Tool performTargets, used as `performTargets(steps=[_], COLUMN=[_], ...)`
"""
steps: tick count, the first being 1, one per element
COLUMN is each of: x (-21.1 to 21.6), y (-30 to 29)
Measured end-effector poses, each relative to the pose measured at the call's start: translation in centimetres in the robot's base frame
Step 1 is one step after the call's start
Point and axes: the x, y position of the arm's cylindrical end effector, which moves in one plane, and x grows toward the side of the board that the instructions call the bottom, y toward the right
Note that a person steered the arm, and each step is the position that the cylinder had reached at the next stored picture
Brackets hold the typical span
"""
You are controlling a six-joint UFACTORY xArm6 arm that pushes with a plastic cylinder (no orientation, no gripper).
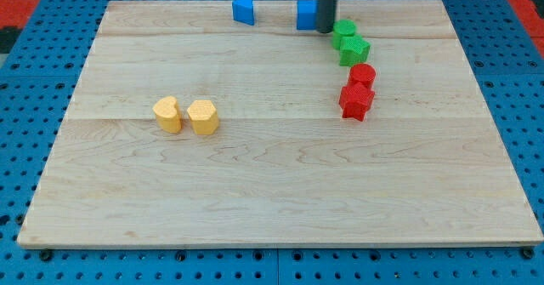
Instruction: Go near the green star
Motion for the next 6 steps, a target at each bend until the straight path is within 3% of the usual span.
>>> performTargets(steps=[2,3,6], x=[0.6,4.0,5.5], y=[-2.8,-4.5,-0.2])
